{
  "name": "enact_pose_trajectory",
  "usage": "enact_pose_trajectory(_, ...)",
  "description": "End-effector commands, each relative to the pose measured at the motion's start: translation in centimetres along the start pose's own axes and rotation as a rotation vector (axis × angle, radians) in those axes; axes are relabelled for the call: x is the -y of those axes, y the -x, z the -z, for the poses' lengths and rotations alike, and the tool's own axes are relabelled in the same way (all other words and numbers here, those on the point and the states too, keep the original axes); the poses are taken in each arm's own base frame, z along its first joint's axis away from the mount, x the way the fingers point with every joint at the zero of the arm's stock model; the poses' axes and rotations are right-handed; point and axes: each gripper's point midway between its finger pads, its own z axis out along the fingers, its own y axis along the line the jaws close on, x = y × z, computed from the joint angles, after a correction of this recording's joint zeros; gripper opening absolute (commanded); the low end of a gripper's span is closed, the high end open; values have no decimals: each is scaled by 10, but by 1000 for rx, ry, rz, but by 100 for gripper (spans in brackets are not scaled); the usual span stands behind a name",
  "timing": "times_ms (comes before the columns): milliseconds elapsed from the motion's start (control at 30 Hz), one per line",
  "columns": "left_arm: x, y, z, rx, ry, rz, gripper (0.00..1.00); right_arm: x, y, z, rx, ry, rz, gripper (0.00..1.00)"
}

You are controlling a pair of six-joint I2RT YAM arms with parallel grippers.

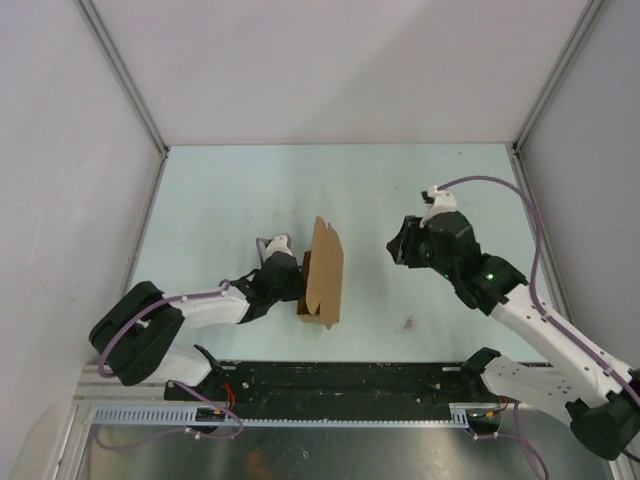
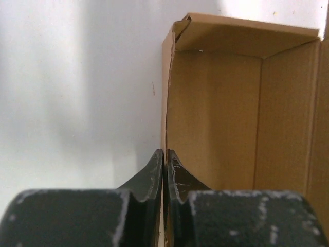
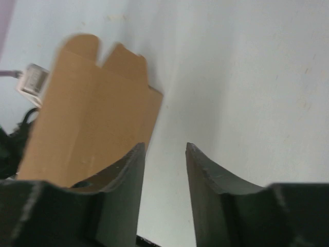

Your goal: Fold the paper box

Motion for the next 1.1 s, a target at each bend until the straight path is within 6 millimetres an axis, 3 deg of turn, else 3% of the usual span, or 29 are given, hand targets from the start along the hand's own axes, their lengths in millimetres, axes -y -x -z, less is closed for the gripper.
enact_pose_trajectory(0, 16, 7, -7, 29, -21, 65, 11, 10, -26, -23, -35, -35, -88, 38)
enact_pose_trajectory(33, 16, 4, -9, 21, -18, 58, 12, 14, -39, -30, -56, -41, -88, 31)
enact_pose_trajectory(133, 18, 3, -11, 19, -10, 47, 14, 12, -56, -54, -94, -17, -91, 24)
enact_pose_trajectory(233, 17, 0, -14, 11, 1, 31, 15, 5, -86, -78, -187, 27, -82, 18)
enact_pose_trajectory(367, 16, -1, -15, 7, 19, 15, 18, -12, -112, -103, -236, 70, -78, 14)
enact_pose_trajectory(400, 18, 0, -14, 9, 17, 6, 21, -10, -126, -111, -270, 55, -75, 14)
enact_pose_trajectory(500, 25, 3, -13, 5, 21, -22, 24, -12, -141, -119, -302, 52, -79, 13)
enact_pose_trajectory(767, 37, 7, -9, 11, 25, -66, 34, -19, -160, -136, -320, 65, -78, 12)
enact_pose_trajectory(867, 40, 5, -9, 8, 22, -70, 46, -25, -164, -136, -336, 94, -78, 12)
enact_pose_trajectory(1067, 48, 2, -9, -1, 8, -78, 49, -30, -163, -136, -332, 114, -82, 12)
